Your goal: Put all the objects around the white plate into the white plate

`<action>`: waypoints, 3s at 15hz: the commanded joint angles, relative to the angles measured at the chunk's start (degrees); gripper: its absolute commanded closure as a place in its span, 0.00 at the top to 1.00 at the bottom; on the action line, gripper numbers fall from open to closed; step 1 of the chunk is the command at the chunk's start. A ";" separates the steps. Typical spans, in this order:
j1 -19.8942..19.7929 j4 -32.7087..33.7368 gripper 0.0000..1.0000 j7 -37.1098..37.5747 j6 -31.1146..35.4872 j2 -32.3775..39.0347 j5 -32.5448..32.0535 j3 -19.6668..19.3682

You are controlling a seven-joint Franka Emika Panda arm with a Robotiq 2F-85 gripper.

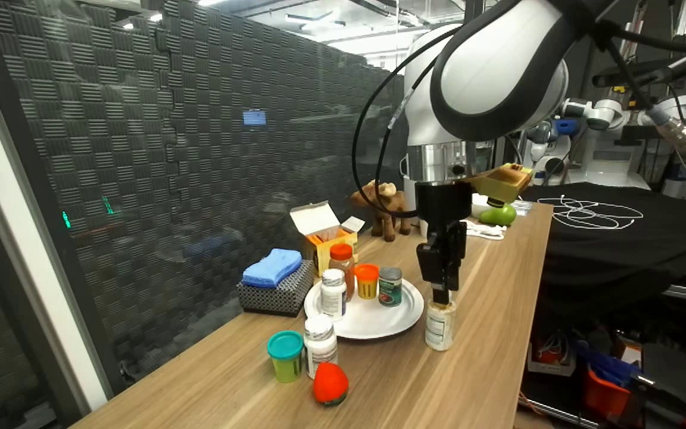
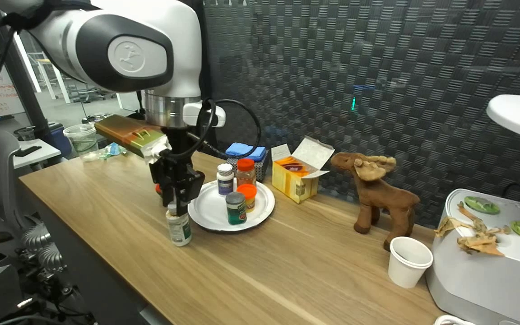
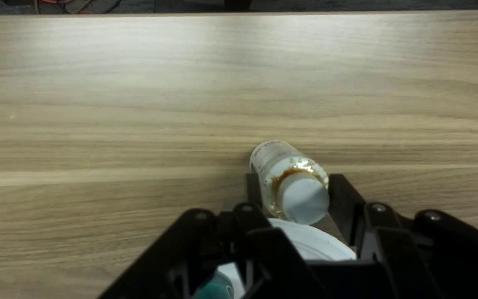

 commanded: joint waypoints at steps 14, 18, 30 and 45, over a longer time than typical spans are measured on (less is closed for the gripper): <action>1.43 7.23 0.08 0.47 -7.33 -4.07 -2.40 1.33; 1.49 11.48 0.08 -0.37 -6.69 0.20 -3.19 1.35; 0.76 22.58 0.08 -1.72 -6.21 11.55 -1.28 1.38; 2.03 25.92 0.08 3.42 -0.05 17.54 -8.17 -0.62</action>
